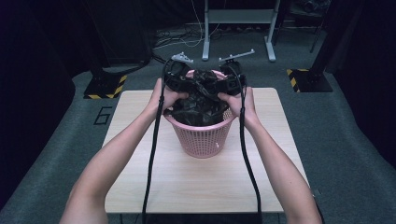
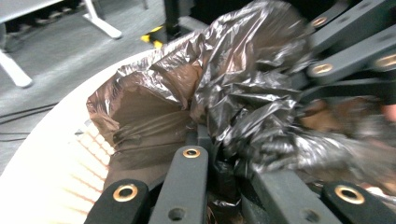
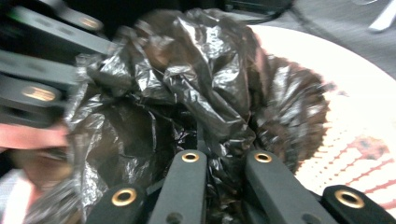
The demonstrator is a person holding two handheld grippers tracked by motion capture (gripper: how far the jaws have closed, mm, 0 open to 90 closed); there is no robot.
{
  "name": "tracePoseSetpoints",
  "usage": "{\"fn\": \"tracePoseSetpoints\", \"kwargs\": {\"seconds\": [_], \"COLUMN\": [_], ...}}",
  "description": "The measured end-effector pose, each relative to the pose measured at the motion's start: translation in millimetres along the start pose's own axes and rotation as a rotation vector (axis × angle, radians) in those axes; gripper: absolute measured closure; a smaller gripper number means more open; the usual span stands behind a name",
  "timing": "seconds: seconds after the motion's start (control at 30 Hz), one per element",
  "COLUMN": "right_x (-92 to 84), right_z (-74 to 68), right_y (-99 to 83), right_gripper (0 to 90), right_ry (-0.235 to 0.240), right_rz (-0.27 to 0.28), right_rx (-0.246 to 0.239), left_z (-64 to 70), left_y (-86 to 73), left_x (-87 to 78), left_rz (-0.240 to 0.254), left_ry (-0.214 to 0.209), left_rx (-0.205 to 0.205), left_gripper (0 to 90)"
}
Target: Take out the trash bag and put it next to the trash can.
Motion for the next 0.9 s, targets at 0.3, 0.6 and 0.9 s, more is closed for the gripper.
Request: {"fn": "tracePoseSetpoints", "kwargs": {"seconds": [0.3,0.6,0.9], "right_x": [13.9,10.0,9.5], "right_z": [-8.0,-14.1,-19.0], "right_y": [-3.5,-1.7,-4.5], "right_gripper": [90.0,90.0,90.0], "right_ry": [-0.080,0.069,0.055], "right_rz": [-0.013,0.019,0.026], "right_rx": [-0.088,-0.079,-0.147], "left_z": [-2.0,4.2,-1.0], "left_y": [8.6,7.8,3.8], "left_x": [-14.0,-10.4,-11.0], "left_rz": [0.150,0.136,0.091], "left_ry": [-0.104,-0.065,-0.071], "left_rx": [-0.087,-0.019,-0.003], "left_gripper": [89.8,82.1,79.9]}}
Point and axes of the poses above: each handheld gripper's, and its own axes: x roughly forward along the jaws, y roughly out of its top, z roughly to its right, the point moved 4 cm from there along x, roughly forward along the jaws, and after that the axes turned 4 degrees about x, right-handed, at the moved point
